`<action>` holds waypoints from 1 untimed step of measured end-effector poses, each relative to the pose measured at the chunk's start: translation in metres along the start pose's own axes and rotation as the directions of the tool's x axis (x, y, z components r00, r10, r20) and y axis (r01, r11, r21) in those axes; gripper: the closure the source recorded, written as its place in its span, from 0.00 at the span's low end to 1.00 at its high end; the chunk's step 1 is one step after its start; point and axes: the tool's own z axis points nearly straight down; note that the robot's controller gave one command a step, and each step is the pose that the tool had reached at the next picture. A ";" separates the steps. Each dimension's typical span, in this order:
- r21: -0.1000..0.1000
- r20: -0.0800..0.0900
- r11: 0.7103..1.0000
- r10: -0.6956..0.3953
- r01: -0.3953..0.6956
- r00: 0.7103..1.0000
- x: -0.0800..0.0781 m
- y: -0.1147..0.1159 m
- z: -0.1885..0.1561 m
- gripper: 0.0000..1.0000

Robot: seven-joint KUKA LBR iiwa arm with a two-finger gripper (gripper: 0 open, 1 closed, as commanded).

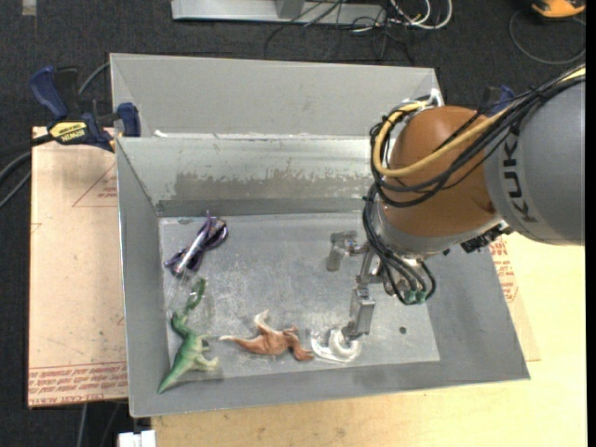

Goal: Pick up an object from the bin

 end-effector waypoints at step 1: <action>0.000 0.008 1.000 0.002 -0.002 1.000 -0.002 0.000 -0.004 0.00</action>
Offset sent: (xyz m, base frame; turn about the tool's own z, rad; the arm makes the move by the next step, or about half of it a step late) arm -0.0194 -0.0494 -0.0999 -0.1543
